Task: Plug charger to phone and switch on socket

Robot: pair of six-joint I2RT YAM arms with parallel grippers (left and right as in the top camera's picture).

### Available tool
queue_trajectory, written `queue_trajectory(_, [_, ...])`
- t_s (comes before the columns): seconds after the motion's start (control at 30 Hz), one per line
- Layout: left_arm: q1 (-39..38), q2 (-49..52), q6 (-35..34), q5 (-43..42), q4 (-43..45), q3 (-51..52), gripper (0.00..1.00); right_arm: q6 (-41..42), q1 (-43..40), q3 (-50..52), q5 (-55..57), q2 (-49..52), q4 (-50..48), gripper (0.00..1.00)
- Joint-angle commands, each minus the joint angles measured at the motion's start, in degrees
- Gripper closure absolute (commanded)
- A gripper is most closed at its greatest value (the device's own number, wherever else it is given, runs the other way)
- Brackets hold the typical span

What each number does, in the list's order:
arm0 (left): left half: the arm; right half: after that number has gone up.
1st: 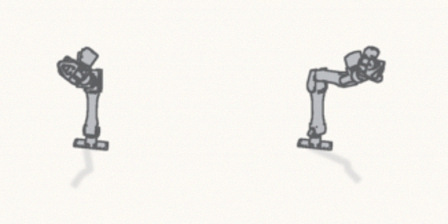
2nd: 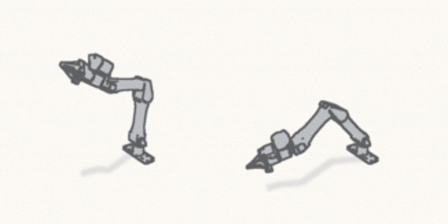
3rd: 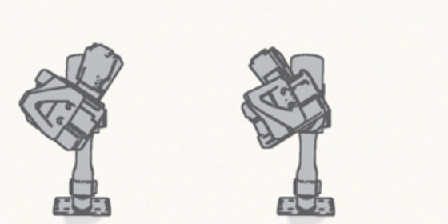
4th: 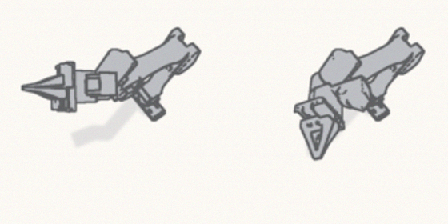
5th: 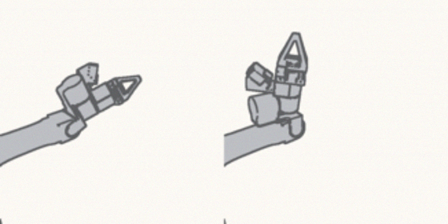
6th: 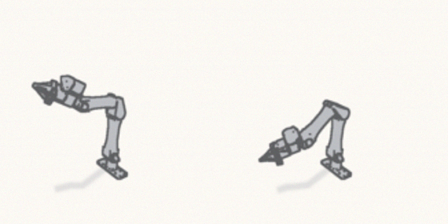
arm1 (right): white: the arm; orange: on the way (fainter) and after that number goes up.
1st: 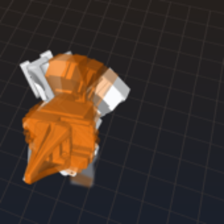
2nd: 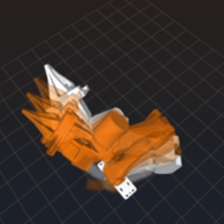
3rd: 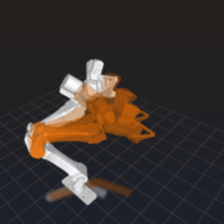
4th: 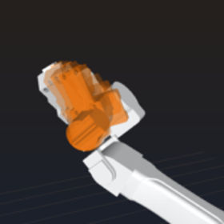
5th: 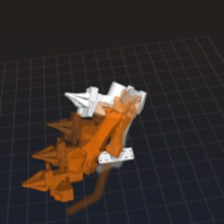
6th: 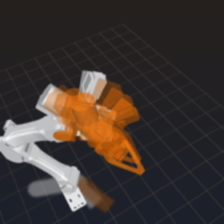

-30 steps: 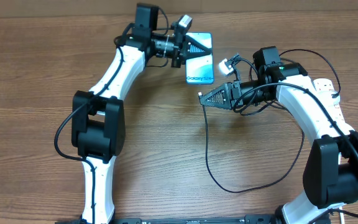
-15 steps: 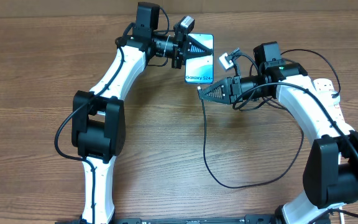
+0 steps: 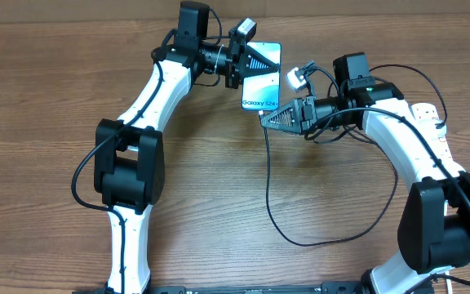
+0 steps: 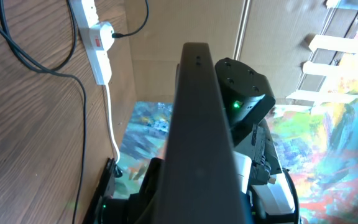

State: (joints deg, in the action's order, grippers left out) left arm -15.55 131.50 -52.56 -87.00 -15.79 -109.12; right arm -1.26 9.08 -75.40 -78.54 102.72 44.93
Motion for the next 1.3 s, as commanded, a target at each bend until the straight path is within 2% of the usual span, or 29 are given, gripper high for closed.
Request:
queue_trajectory(0.0, [0.09, -1.44, -0.20, -2.43, 0.46, -0.55, 0.96, 4.02, 0.11, 0.17, 0.48, -0.39, -1.55, 0.96])
queue_trajectory(0.33, [0.09, -1.44, -0.26, -2.40, 0.44, -0.55, 0.96, 8.17, 0.17, 0.17, 1.60, -0.39, -4.81, 0.96])
queue_trajectory(0.47, [0.09, -1.44, -2.43, -1.03, 0.46, -0.55, 0.96, 10.10, 0.17, 0.17, 3.04, -0.39, -4.76, 0.96])
queue_trajectory(0.77, [0.09, -1.44, -4.94, -0.07, 1.29, -0.55, 0.96, 10.23, 0.17, 0.17, 3.04, -0.39, -3.45, 0.96])
queue_trajectory(1.27, [0.15, -1.44, -4.04, -0.48, 2.38, -0.55, 0.96, 10.23, 0.17, 0.17, 1.70, -0.39, -3.82, 0.96])
